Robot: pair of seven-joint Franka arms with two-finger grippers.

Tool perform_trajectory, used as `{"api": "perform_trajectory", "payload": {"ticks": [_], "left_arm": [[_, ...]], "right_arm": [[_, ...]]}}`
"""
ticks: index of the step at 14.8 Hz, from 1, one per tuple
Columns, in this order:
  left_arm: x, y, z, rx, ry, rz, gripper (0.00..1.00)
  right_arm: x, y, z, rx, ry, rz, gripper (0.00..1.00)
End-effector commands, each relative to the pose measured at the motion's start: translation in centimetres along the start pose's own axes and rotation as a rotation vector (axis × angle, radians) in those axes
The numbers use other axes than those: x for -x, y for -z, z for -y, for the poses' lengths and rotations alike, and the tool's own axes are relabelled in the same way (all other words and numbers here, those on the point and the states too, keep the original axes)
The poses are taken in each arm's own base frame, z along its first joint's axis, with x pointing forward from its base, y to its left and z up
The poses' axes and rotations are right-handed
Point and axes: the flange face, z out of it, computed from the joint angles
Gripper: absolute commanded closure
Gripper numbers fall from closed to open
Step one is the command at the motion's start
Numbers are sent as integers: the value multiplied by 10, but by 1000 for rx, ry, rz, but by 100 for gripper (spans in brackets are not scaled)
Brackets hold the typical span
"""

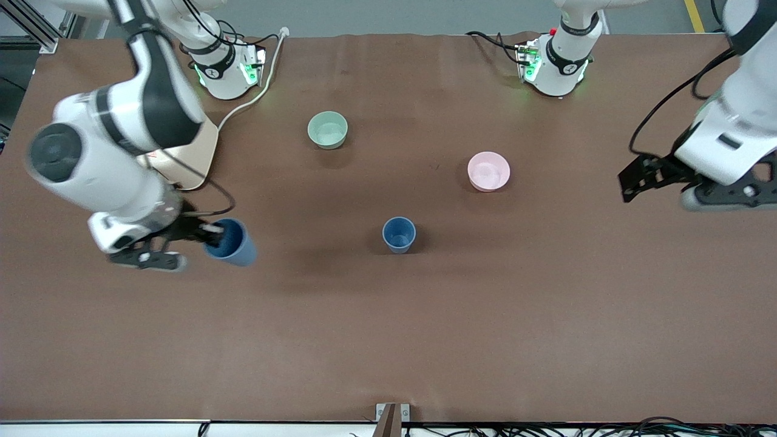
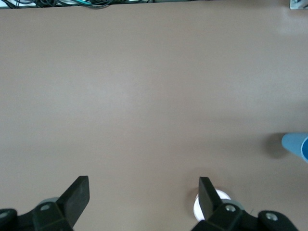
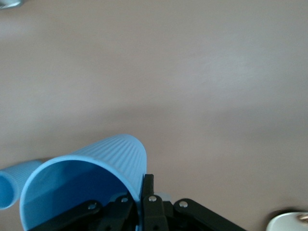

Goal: Stack blue cups with both arms
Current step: 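Carry the blue cup over the standing cup with the right gripper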

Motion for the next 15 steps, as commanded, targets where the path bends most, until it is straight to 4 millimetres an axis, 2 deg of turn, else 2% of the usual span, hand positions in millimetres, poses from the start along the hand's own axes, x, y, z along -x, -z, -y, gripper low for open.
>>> {"api": "perform_trajectory", "payload": {"ticks": [1, 2, 4, 10, 12, 15], "left_arm": [[40, 11, 28, 32, -22, 18, 0], [51, 12, 27, 28, -25, 30, 0], [66, 14, 22, 25, -33, 33, 0], [66, 13, 25, 27, -30, 55, 0], [66, 14, 26, 28, -32, 54, 0], [66, 14, 26, 27, -33, 55, 0]], "right_arm": [[38, -1, 65, -11, -28, -6, 99], [49, 3, 92, -27, -40, -24, 100], [66, -4, 128, -52, -72, -43, 100], [125, -95, 244, -62, -111, -28, 100], [124, -121, 262, -52, -108, -20, 100], [117, -133, 267, -56, -109, -26, 99]]}}
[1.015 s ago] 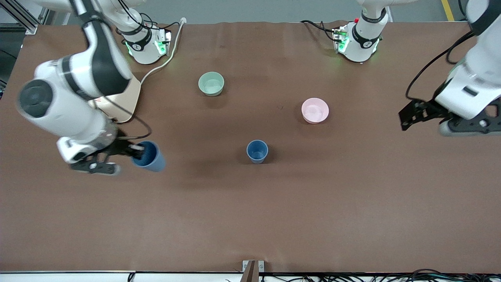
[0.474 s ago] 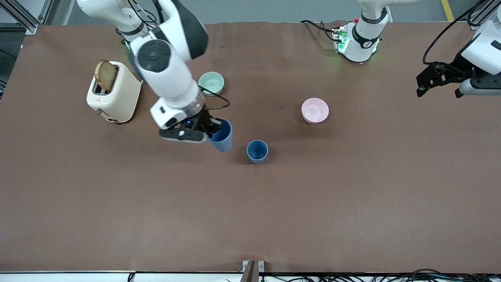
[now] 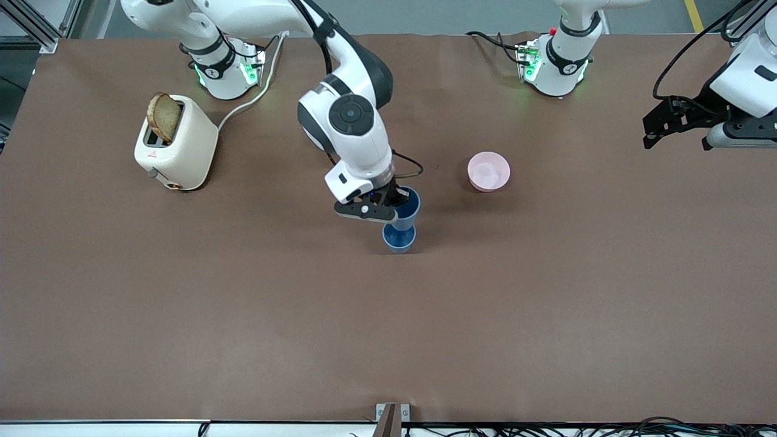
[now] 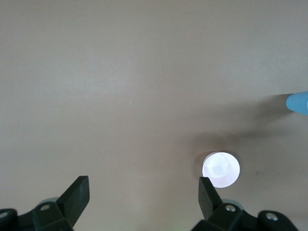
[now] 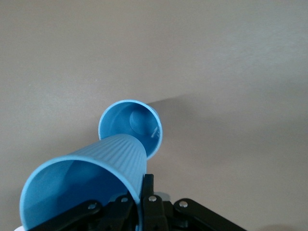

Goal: Stack blue cups with both arms
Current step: 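Lower the held cup into the standing cup and open the right gripper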

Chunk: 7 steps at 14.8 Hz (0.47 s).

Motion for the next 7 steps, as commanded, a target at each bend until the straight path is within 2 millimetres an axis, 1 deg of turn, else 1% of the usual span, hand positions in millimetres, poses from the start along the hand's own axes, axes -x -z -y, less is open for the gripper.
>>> {"api": "perform_trajectory", "payload": {"ticks": [1, 7], "left_arm": [[4, 3, 2, 13, -6, 1, 0], [0, -5, 2, 14, -4, 16, 0]], "right_arm": [[-14, 5, 6, -29, -20, -31, 99], [-17, 3, 3, -24, -21, -33, 99]]}}
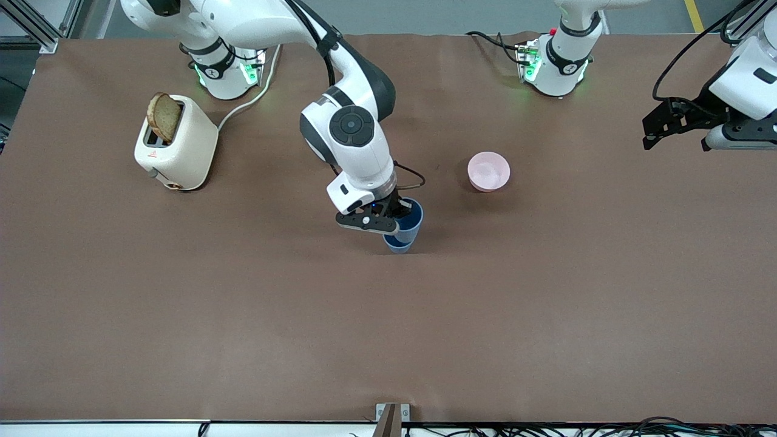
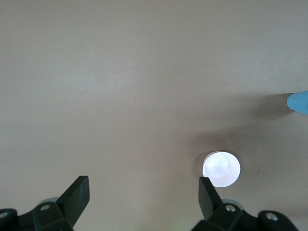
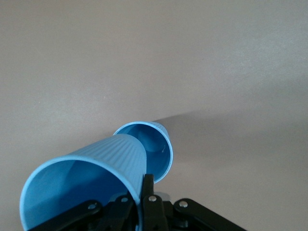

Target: Stack blue cups with both arms

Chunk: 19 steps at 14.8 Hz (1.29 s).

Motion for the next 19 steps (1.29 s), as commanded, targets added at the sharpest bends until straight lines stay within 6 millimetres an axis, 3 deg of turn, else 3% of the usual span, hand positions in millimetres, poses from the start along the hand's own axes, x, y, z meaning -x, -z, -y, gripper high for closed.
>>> {"api": "perform_trajectory", "payload": {"ticks": [1, 7, 11, 12, 13, 14, 15, 18, 19], "left_arm": [[1, -1, 0, 14, -5, 8, 0], [1, 0, 0, 14, -8, 7, 0], [1, -1, 1, 14, -7, 9, 0], [1, -1, 1, 12, -7, 8, 0], [1, -1, 1, 12, -5, 8, 0], [1, -1, 1, 14, -5, 9, 0], [1, -1, 1, 12, -5, 10, 0], [1, -1, 0, 14, -5, 10, 0], [1, -1, 1, 14, -4, 10, 0]], "right_arm": [[-2, 1, 0, 5, -5, -9, 99], [-3, -16, -5, 44, 11, -21, 98], [0, -26, -5, 59, 17, -15, 88], [0, -27, -6, 61, 16, -15, 67], [0, -27, -6, 61, 16, -15, 26], [0, -27, -6, 61, 19, -15, 11], [-2, -24, -6, 59, 19, -21, 3], [-17, -11, -14, 50, 2, -38, 0], [-32, 2, -24, 46, -17, -51, 0]]}}
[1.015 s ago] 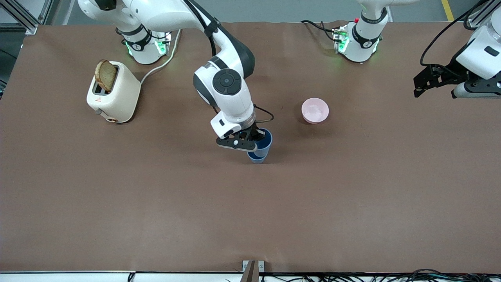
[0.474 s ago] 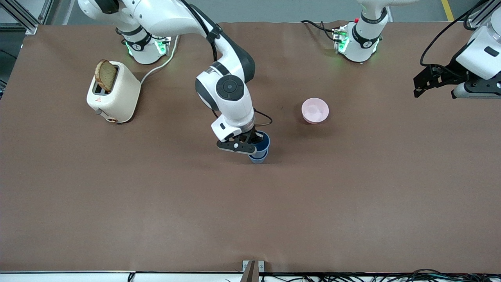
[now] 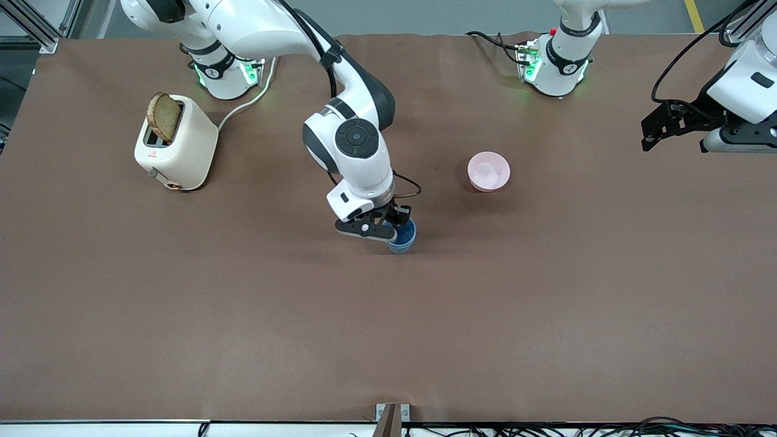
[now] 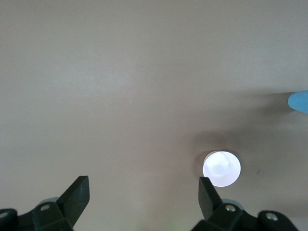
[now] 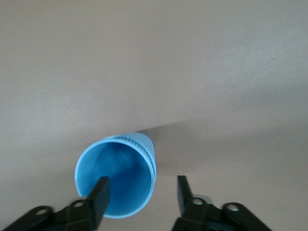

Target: Stack blue cups with both arms

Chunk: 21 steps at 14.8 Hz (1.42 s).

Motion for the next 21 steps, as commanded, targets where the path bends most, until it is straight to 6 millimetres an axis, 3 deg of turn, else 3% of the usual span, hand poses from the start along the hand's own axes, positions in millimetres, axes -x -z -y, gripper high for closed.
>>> {"api": "perform_trajectory", "payload": {"ticks": [1, 4, 7, 8, 10, 12, 14, 17, 21], "left_arm": [[2, 1, 0, 13, -6, 6, 0], [2, 1, 0, 13, -6, 6, 0], [1, 0, 0, 14, -9, 8, 0], [1, 0, 1, 14, -9, 8, 0], [1, 0, 0, 14, -10, 8, 0], [1, 1, 0, 14, -10, 6, 0], [1, 1, -1, 12, -12, 4, 0], [0, 4, -1, 13, -12, -2, 0], [-1, 8, -3, 16, -12, -9, 0]], "right_arm": [[-37, 57, -29, -29, -30, -59, 0], [-77, 119, -89, 16, -21, -41, 0], [-129, 185, -182, 47, -38, -36, 0], [-139, 201, -208, 58, -36, -32, 0], [-165, 237, -280, 75, -70, -26, 0], [-176, 267, -342, 90, -51, -12, 0], [-176, 295, -388, 99, -47, 3, 0], [-161, 336, -439, 109, -31, 29, 0], [-131, 375, -469, 116, -29, 67, 0]]}}
